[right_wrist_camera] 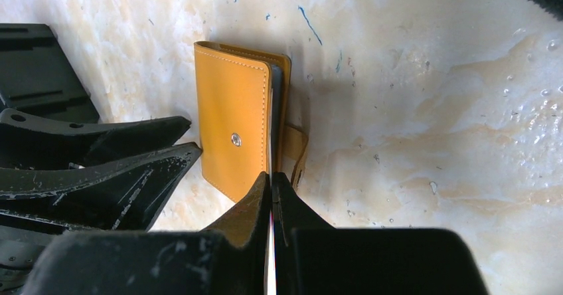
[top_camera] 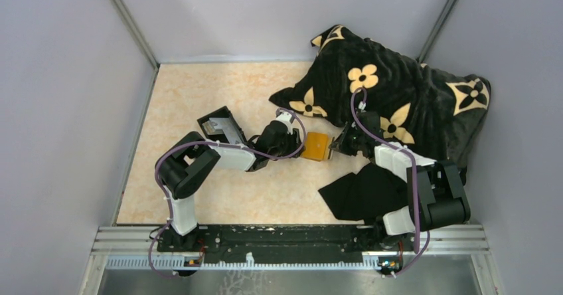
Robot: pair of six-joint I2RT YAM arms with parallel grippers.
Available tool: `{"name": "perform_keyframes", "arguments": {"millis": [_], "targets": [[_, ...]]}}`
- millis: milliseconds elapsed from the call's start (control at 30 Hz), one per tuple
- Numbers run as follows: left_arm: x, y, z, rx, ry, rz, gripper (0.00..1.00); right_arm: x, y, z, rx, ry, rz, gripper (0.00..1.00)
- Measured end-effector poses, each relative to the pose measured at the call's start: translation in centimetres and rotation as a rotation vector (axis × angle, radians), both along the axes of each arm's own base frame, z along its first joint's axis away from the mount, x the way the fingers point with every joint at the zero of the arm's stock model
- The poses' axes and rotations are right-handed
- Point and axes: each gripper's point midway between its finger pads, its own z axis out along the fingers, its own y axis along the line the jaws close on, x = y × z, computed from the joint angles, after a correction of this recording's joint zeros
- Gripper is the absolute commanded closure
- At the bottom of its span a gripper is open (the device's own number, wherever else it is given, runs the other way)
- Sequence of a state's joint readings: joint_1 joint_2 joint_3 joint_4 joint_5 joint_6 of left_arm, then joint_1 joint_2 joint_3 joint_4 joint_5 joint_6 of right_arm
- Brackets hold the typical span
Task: Put the credit cards into the card holder
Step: Open the card holder at the center of the board.
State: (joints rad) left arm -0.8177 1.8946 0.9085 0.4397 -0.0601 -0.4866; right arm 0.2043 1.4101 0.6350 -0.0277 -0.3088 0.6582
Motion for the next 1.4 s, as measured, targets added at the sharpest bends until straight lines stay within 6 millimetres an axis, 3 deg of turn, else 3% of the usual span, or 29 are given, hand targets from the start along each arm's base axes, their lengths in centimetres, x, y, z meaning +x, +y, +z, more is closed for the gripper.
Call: {"name": "perform_keyframes", "arguments": {"millis": [1067, 1400], "targets": [[0.0, 0.1, 0.0, -0.005, 0.008, 0.008, 0.54, 0.7, 1.0, 0.6, 0.07, -0.019, 0.01, 1.0], [0.1, 1.1, 0.0, 0.016, 0.017, 0.031, 0.54, 1.2, 1.8, 1.1, 0.12, -0.036, 0.019, 1.0]]}}
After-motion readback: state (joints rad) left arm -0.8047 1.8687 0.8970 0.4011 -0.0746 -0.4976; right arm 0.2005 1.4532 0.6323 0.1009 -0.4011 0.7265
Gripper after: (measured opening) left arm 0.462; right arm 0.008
